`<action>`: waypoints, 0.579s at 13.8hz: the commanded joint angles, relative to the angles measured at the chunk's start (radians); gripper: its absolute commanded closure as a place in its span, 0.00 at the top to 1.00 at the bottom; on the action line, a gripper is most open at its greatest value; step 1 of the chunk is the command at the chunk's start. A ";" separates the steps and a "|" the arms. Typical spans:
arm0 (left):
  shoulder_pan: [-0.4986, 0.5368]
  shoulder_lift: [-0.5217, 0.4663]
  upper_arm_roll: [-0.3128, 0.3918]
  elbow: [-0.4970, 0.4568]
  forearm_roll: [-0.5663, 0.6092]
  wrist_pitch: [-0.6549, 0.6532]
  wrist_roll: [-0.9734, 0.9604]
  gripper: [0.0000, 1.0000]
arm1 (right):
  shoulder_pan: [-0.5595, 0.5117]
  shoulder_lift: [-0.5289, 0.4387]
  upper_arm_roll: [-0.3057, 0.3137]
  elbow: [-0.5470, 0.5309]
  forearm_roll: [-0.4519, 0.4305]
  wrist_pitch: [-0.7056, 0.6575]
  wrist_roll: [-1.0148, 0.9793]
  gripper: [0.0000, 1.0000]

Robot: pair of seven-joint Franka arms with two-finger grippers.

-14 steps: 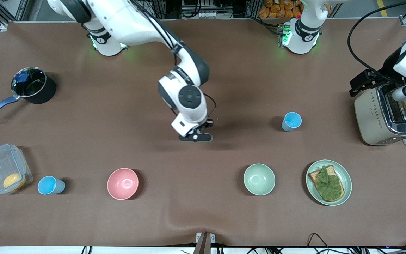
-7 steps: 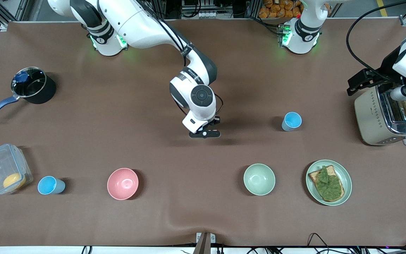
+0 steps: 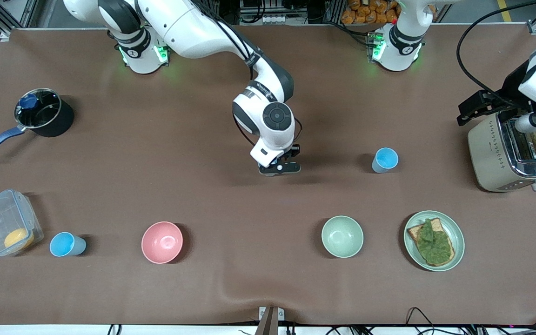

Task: Stack blue cups with both arms
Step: 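Lift the cup with the right gripper and lower it mid-table, then open the right gripper and draw the right arm back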

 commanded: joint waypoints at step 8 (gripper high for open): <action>0.007 -0.003 0.001 0.012 -0.023 -0.021 -0.009 1.00 | -0.266 -0.360 -0.067 -0.071 -0.049 -0.272 -0.192 1.00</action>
